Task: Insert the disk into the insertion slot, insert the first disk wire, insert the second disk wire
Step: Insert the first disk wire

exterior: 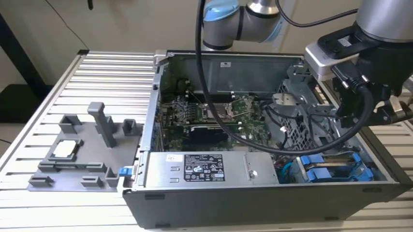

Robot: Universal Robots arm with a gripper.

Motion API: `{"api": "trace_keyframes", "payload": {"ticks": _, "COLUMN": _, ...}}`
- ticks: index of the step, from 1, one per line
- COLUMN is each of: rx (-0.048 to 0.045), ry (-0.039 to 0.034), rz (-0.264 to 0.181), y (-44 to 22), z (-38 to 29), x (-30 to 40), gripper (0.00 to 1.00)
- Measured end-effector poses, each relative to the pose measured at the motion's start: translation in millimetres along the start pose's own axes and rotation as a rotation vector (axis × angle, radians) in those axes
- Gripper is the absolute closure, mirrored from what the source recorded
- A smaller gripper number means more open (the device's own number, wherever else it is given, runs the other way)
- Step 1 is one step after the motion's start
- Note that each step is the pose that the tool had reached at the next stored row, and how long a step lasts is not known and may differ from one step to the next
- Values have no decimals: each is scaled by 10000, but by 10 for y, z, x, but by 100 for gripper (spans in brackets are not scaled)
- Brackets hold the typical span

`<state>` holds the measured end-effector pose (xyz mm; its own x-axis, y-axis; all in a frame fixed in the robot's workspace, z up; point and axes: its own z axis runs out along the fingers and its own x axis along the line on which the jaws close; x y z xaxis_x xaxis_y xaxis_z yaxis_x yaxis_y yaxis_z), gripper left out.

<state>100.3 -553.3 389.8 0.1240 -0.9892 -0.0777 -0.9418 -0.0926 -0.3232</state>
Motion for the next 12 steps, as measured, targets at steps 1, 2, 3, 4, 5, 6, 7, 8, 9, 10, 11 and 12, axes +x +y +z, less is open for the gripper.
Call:
{"api": "trace_keyframes", "payload": {"ticks": 1, "rx": 24, "ry": -15, "rz": -19, "y": 4, "z": 11, "x": 0, "gripper": 69}}
{"api": "trace_keyframes", "payload": {"ticks": 2, "rx": 48, "ry": -27, "rz": -39, "y": 6, "z": 19, "x": 1, "gripper": 69}}
{"api": "trace_keyframes", "payload": {"ticks": 3, "rx": 72, "ry": -42, "rz": -57, "y": 9, "z": 27, "x": 1, "gripper": 69}}
{"api": "trace_keyframes", "payload": {"ticks": 4, "rx": 97, "ry": -60, "rz": -76, "y": 11, "z": 33, "x": 1, "gripper": 69}}
{"api": "trace_keyframes", "payload": {"ticks": 5, "rx": 119, "ry": -77, "rz": -94, "y": 13, "z": 38, "x": 1, "gripper": 69}}
{"api": "trace_keyframes", "payload": {"ticks": 6, "rx": 140, "ry": -95, "rz": -115, "y": 14, "z": 43, "x": 0, "gripper": 69}}
{"api": "trace_keyframes", "payload": {"ticks": 7, "rx": 150, "ry": -107, "rz": -134, "y": 15, "z": 45, "x": 0, "gripper": 69}}
{"api": "trace_keyframes", "payload": {"ticks": 8, "rx": 151, "ry": -111, "rz": -147, "y": 15, "z": 45, "x": -1, "gripper": 69}}
{"api": "trace_keyframes", "payload": {"ticks": 9, "rx": 152, "ry": -115, "rz": -152, "y": 15, "z": 45, "x": -1, "gripper": 69}}
{"api": "trace_keyframes", "payload": {"ticks": 10, "rx": 152, "ry": -116, "rz": -153, "y": 14, "z": 42, "x": 0, "gripper": 72}}
{"api": "trace_keyframes", "payload": {"ticks": 11, "rx": 152, "ry": -118, "rz": -153, "y": 13, "z": 40, "x": 0, "gripper": 78}}
{"api": "trace_keyframes", "payload": {"ticks": 12, "rx": 151, "ry": -118, "rz": -153, "y": 12, "z": 41, "x": 0, "gripper": 78}}
